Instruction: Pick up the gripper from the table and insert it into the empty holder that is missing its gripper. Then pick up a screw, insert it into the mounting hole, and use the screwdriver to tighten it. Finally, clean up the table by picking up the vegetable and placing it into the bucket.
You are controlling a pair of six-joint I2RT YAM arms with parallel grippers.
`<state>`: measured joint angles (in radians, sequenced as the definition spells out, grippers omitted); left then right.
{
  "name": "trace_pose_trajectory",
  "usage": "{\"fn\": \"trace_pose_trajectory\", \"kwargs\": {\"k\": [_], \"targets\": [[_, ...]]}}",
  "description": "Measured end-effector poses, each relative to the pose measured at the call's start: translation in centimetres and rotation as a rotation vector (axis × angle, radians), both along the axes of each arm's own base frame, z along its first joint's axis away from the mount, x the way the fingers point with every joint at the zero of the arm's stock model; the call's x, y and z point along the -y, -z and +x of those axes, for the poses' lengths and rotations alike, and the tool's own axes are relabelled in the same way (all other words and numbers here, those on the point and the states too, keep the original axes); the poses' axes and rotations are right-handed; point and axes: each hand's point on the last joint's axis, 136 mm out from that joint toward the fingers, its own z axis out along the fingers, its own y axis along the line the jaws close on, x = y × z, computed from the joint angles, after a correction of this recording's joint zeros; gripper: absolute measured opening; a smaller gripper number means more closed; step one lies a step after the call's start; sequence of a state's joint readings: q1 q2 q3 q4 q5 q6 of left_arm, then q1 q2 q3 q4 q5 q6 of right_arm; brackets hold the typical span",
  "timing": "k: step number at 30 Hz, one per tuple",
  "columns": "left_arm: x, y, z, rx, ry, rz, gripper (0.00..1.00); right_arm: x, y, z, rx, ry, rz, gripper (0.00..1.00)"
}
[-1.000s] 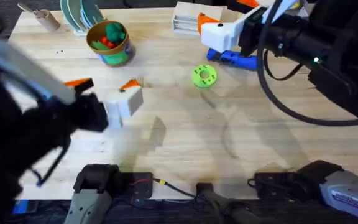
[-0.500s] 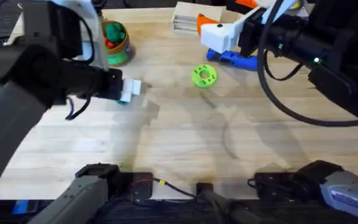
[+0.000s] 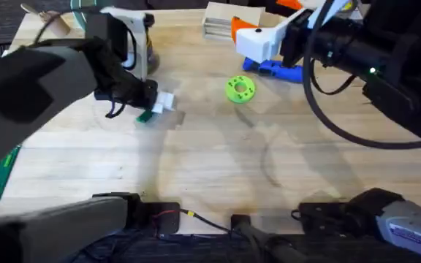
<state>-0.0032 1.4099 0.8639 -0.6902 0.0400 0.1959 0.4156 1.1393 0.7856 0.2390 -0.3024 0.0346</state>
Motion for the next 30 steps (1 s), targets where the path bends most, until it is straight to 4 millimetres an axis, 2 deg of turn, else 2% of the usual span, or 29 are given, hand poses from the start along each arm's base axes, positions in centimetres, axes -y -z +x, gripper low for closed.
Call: {"fn": "trace_pose_trajectory", "kwargs": {"k": [5, 7, 9, 12, 16, 17, 25, 28, 30], "targets": [[-0.2, 2.6, -0.6, -0.093, 0.018, 0.017, 0.995, 0.0, 0.0, 0.0, 0.0, -0.002, 0.001, 0.992], [-0.2, 3.3, -0.8, -0.118, 0.022, 0.018, 0.949, 0.0, 0.0, 0.0, 0.0, -0.002, 0.001, 0.993], [0.1, 3.4, -0.8, -0.125, 0.03, 0.006, 0.854, 0.0, 0.0, 0.0, 0.0, -0.002, 0.001, 0.993], [0.2, 3.4, -0.7, -0.122, 0.039, 0.009, 0.633, 0.0, 0.0, 0.0, 0.0, -0.002, 0.001, 0.994], [0.1, 3.3, -0.5, -0.114, 0.039, 0.017, 0.115, 0.0, 0.0, 0.0, 0.0, -0.002, 0.001, 0.994], [0.1, 3.3, -0.5, -0.114, 0.044, 0.017, 0.034, 0.0, 0.0, 0.0, 0.0, -0.002, 0.001, 0.994], [0.0, 2.8, -1.1, -0.153, 0.044, 0.023, 0.017, 0.0, 0.0, 0.0, 0.0, -0.002, 0.001, 0.993], [0.0, 1.3, -0.6, -0.155, 0.044, 0.024, 0.017, 0.0, 0.0, 0.0, 0.0, -0.002, 0.001, 0.994], [0.0, -0.6, 0.8, -0.117, 0.043, 0.026, 0.016, 0.0, 0.0, 0.0, 0.0, -0.002, 0.001, 0.994]]}}
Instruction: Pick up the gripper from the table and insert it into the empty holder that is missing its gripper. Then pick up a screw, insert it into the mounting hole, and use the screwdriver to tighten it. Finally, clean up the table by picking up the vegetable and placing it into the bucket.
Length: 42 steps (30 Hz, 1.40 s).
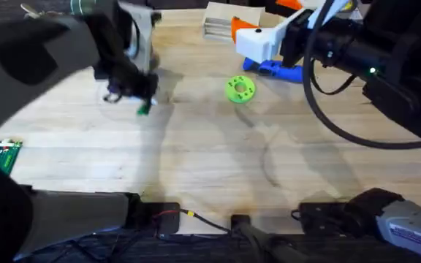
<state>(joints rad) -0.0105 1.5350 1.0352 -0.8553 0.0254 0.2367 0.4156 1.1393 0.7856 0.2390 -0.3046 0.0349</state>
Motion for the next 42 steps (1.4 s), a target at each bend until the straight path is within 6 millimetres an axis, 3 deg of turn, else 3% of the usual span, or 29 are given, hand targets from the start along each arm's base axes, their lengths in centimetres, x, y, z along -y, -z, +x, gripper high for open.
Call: {"fn": "trace_pose_trajectory", "kwargs": {"k": [9, 13, 18, 29, 35, 36, 41, 42], "targets": [[-0.4, -13.3, 8.7, 0.427, -0.011, 0.019, 0.016, 0.0, 0.0, 0.0, 0.0, 0.0, 0.0, 0.994], [-1.3, -16.0, 10.9, 0.559, -0.04, 0.066, 0.016, 0.0, 0.0, 0.0, 0.0, 0.0, 0.0, 0.993], [-2.9, -15.9, 12.5, 0.597, -0.082, 0.107, 0.015, 0.0, 0.0, 0.0, 0.0, 0.0, 0.0, 0.993], [-6.6, -9.6, 13.9, 0.462, -0.295, 0.075, 0.015, 0.0, 0.0, 0.0, 0.0, 0.0, 0.0, 0.994], [-6.8, -8.5, 14.1, 0.442, -0.339, 0.063, 0.027, 0.0, 0.0, 0.0, 0.0, 0.0, 0.0, 0.994], [-6.8, -8.5, 14.1, 0.444, -0.342, 0.062, 0.12, 0.0, 0.0, 0.0, 0.0, 0.0, 0.0, 0.994], [-6.8, -8.6, 14.2, 0.448, -0.352, 0.058, 0.905, 0.0, -0.2, 0.0, 0.007, 0.0, 0.003, 0.994], [-6.8, -8.6, 14.1, 0.445, -0.357, 0.055, 0.968, 0.0, -0.3, 0.0, 0.01, 0.0, 0.005, 0.994]]}}
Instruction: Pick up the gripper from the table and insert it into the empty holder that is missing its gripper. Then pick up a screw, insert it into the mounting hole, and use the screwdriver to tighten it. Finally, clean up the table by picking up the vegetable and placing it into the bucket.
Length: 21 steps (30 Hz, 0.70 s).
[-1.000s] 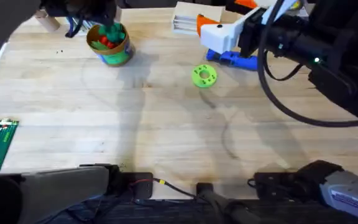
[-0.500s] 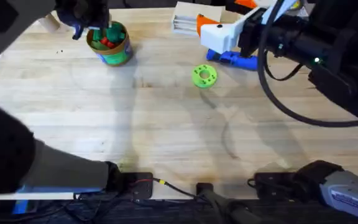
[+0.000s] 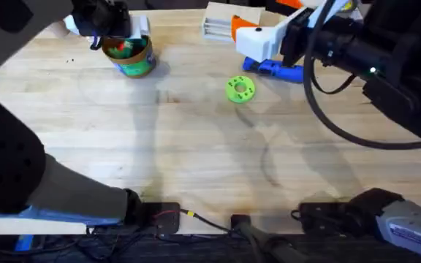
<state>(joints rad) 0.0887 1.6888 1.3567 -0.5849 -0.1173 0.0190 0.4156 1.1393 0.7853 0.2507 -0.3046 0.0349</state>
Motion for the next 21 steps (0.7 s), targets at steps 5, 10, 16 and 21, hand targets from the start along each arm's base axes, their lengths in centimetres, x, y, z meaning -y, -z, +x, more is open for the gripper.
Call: {"fn": "trace_pose_trajectory", "kwargs": {"k": [5, 10, 16, 21], "targets": [[0.2, -1.7, -1.4, 0.004, 0.006, 0.004, 0.992, 0.0, -0.2, -0.1, 0.005, 0.0, 0.002, 0.994], [1.1, -6.4, -4.3, 0.062, 0.039, 0.022, 0.992, 0.5, -1.9, -1.2, 0.04, 0.0, 0.018, 0.994], [3.3, -11.6, -9.6, 0.126, 0.098, 0.032, 0.994, 1.7, -2.9, -3.8, 0.021, 0.0, 0.013, 0.994], [4.8, -14.4, -13.6, 0.174, 0.145, 0.031, 0.554, 2.7, -2.4, -6.2, -0.029, 0.0, -0.01, 0.994]]}}
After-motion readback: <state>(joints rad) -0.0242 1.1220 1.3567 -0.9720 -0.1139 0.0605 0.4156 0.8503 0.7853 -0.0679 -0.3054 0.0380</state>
